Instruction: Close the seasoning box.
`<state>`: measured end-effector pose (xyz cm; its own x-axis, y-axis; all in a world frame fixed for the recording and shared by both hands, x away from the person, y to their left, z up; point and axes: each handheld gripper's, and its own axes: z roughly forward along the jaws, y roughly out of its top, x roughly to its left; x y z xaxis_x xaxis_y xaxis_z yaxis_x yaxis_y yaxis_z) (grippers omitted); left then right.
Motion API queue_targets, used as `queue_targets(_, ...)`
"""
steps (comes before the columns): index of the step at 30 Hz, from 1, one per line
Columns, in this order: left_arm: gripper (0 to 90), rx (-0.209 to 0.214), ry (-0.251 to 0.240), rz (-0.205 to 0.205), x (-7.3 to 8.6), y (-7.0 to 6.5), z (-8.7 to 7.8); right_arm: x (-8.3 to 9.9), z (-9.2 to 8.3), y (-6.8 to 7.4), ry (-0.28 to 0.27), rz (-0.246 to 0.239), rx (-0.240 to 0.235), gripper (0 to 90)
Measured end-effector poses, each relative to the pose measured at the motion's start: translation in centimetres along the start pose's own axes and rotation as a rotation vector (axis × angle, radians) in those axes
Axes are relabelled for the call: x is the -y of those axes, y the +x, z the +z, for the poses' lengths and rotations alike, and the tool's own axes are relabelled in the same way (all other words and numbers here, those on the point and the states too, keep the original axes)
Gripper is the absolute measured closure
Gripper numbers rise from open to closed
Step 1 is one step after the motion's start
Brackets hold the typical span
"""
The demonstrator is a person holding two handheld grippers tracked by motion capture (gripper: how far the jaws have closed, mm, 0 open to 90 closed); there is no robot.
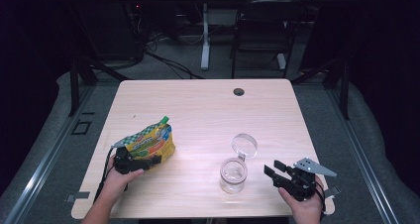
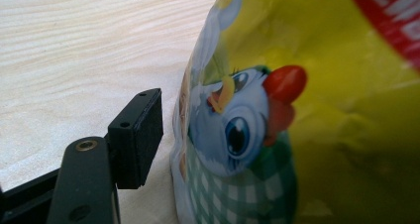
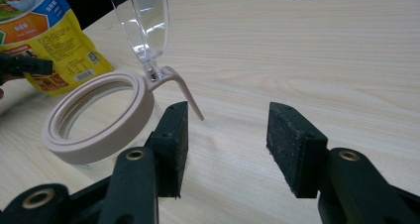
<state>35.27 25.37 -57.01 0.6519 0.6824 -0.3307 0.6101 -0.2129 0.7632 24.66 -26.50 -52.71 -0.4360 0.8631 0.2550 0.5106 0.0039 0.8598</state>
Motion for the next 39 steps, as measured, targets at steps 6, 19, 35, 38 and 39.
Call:
queue_targets(6, 33.3, -0.011, 0.001, 0.013, 0.4, -0.1, 0.4, 0.0, 0.0, 0.0, 0.003, -0.002, 0.003, 50.9)
queue_targets(19, 45.5, -0.009, -0.033, 0.023, 0.6, -0.5, 0.6, 0.0, 0.1, 0.0, 0.006, -0.001, -0.001, 50.8)
queue_targets(35, 53.7, -0.037, -0.027, 0.05, 0.6, -0.9, 0.3, 0.0, 0.3, 0.0, 0.01, -0.006, -0.005, 50.8)
queue_targets(38, 54.0, -0.024, -0.022, 0.073, 0.6, -1.4, 0.5, 0.0, 0.3, -0.1, 0.01, -0.002, -0.004, 50.8)
queue_targets(39, 54.0, -0.022, -0.019, 0.076, 0.6, -1.6, 0.6, 0.0, 0.3, -0.1, 0.01, -0.002, -0.004, 50.8)
